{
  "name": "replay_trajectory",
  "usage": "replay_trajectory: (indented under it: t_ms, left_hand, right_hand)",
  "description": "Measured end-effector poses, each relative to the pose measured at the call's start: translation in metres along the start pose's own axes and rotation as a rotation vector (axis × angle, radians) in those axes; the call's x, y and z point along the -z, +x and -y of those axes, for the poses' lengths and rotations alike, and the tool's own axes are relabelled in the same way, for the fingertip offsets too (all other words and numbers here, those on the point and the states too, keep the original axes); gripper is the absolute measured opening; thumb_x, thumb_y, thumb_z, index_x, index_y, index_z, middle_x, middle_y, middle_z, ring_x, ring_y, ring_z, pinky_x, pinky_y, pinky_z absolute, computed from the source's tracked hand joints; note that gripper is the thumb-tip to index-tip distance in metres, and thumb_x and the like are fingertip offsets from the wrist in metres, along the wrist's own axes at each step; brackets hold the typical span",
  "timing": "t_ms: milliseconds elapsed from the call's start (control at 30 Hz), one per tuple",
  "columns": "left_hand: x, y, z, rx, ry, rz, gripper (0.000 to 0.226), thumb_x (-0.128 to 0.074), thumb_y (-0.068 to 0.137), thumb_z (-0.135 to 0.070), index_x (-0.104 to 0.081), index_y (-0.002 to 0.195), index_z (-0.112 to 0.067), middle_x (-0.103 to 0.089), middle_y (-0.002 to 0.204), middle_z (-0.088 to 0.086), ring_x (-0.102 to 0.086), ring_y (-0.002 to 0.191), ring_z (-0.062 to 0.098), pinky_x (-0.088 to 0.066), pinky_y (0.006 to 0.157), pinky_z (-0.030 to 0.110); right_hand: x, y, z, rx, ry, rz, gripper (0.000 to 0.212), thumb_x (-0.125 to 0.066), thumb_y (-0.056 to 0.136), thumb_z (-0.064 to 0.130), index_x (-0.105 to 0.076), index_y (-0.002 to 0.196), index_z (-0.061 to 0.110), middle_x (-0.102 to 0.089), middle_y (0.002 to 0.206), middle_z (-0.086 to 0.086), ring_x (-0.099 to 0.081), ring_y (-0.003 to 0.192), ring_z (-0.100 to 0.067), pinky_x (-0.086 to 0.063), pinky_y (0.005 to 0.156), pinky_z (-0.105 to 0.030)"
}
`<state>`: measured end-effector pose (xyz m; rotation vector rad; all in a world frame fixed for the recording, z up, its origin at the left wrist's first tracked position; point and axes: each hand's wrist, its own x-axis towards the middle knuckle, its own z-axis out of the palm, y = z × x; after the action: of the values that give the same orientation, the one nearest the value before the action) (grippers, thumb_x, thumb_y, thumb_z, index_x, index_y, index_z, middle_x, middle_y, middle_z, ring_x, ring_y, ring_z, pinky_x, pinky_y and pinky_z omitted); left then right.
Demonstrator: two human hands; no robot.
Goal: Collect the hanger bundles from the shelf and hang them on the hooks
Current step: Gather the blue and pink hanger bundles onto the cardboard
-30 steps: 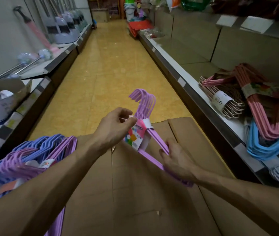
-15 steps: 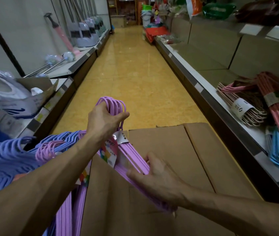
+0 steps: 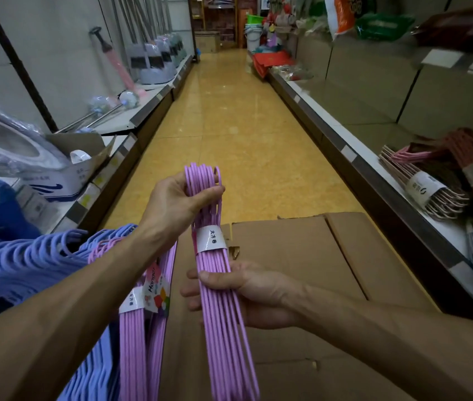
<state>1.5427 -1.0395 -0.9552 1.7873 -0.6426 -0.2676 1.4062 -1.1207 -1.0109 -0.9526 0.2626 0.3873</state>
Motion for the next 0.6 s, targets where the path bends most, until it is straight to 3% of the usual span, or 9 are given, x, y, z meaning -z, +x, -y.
replay_trajectory:
  t_ms: [167, 300, 367, 400, 433, 500, 600]
  left_hand:
    - [0.017, -0.005, -0.002, -0.005, -0.003, 0.068, 0.022, -0.075, 0.084, -0.019, -0.074, 0.101, -0.007, -0.076, 0.099, 0.015, -0.071, 0.097, 0.031, -0.057, 0.085, 0.040]
    - [0.038, -0.003, 0.005, 0.006, 0.061, 0.126, 0.028, -0.076, 0.081, -0.036, -0.077, 0.097, -0.013, -0.077, 0.094, 0.008, -0.072, 0.091, 0.017, -0.055, 0.080, 0.025]
    - [0.049, -0.001, 0.010, 0.034, 0.097, 0.168, 0.037, -0.073, 0.077, -0.049, -0.078, 0.093, -0.016, -0.078, 0.089, 0.000, -0.072, 0.092, 0.013, -0.054, 0.087, 0.028]
    - [0.055, -0.001, 0.011, 0.043, 0.125, 0.179, 0.038, -0.071, 0.078, -0.052, -0.079, 0.088, -0.017, -0.077, 0.081, -0.005, -0.071, 0.084, 0.007, -0.053, 0.083, 0.024]
    - [0.060, 0.000, 0.014, 0.048, 0.188, 0.178, 0.040, -0.068, 0.081, -0.055, -0.078, 0.082, -0.017, -0.073, 0.068, -0.010, -0.067, 0.068, 0.001, -0.050, 0.073, 0.020]
    - [0.069, 0.002, 0.021, 0.076, 0.384, 0.138, 0.059, -0.059, 0.084, -0.066, -0.075, 0.072, -0.011, -0.051, 0.046, -0.009, -0.045, 0.045, 0.007, -0.037, 0.052, 0.024]
    - [0.080, 0.005, 0.033, 0.132, 0.719, 0.111, 0.083, -0.039, 0.084, -0.080, -0.062, 0.066, -0.002, -0.043, 0.054, 0.003, -0.039, 0.051, 0.021, -0.027, 0.053, 0.029]
  right_hand:
    - [-0.003, 0.015, -0.004, -0.030, -0.021, 0.036, 0.026, -0.056, 0.098, 0.006, -0.058, 0.124, 0.007, -0.074, 0.102, -0.009, -0.072, 0.084, -0.018, -0.058, 0.083, -0.032]
    - [-0.002, 0.030, -0.005, -0.061, -0.098, 0.073, 0.036, -0.060, 0.096, 0.007, -0.057, 0.131, 0.000, -0.071, 0.112, -0.007, -0.071, 0.088, -0.016, -0.059, 0.084, -0.033]
    - [-0.005, 0.037, -0.008, -0.063, -0.136, 0.048, 0.027, -0.060, 0.096, 0.006, -0.062, 0.123, 0.004, -0.072, 0.108, -0.004, -0.071, 0.082, -0.011, -0.060, 0.074, -0.030]
    - [-0.007, 0.040, -0.011, -0.062, -0.162, 0.028, 0.021, -0.060, 0.096, 0.006, -0.064, 0.117, 0.007, -0.073, 0.104, -0.002, -0.071, 0.078, -0.008, -0.060, 0.071, -0.028]
    - [-0.009, 0.044, -0.015, -0.059, -0.192, 0.009, 0.016, -0.060, 0.096, 0.006, -0.065, 0.110, 0.010, -0.073, 0.100, 0.000, -0.070, 0.076, -0.007, -0.060, 0.069, -0.027]
    - [-0.010, 0.053, -0.025, -0.062, -0.255, -0.014, 0.010, -0.060, 0.096, 0.009, -0.065, 0.103, 0.014, -0.074, 0.095, 0.004, -0.069, 0.076, -0.006, -0.060, 0.072, -0.029]
    - [-0.009, 0.067, -0.040, -0.080, -0.347, -0.053, 0.008, -0.062, 0.096, 0.013, -0.065, 0.103, 0.017, -0.074, 0.091, 0.008, -0.068, 0.084, -0.011, -0.055, 0.089, -0.040]
